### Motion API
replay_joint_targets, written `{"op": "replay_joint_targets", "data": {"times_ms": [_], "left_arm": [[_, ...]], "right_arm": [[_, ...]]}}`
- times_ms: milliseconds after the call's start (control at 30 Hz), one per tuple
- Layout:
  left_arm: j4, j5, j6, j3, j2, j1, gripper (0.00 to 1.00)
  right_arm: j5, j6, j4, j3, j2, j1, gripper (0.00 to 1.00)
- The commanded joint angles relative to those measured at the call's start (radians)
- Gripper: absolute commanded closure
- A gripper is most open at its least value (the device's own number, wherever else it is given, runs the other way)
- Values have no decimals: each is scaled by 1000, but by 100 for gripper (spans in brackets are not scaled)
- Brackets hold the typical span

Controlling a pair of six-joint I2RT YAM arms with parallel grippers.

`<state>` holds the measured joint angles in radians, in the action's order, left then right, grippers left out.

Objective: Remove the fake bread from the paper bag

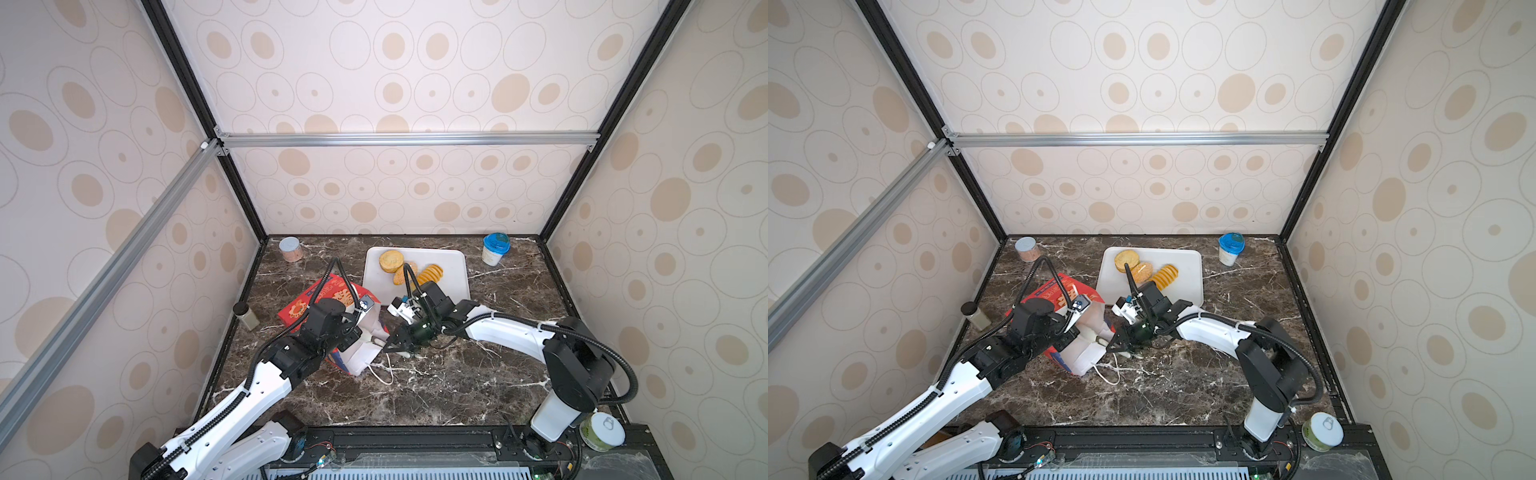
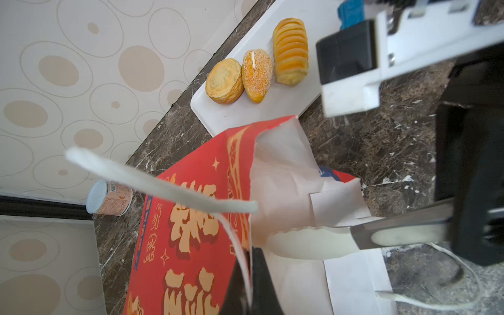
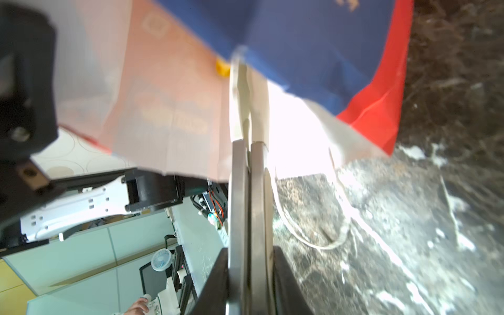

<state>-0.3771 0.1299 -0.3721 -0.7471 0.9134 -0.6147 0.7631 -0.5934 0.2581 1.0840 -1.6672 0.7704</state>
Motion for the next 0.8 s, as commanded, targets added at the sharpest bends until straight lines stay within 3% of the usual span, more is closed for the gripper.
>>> {"op": "replay_joint_targets", "data": {"times_ms": [0,167,267,433,767], "left_arm": [[17,25,-60,-32,-8,-16,100],[54,3,-39,-20,-2,-18,100],[59,0,-33,-15,6,-20,100],[89,-9,-36,3,4,-22,100],[131,-22,-52,37,-10,-22,100]], "right_arm": [[-23,53,47,-7,25,0,100],[-4,48,32,39,-43,-6,98],[-4,-14,-37,36,-43,-12,79],[42,-81,-117,55,-72,-25,68],[69,-96,-100,104,-127,-38,60]]}}
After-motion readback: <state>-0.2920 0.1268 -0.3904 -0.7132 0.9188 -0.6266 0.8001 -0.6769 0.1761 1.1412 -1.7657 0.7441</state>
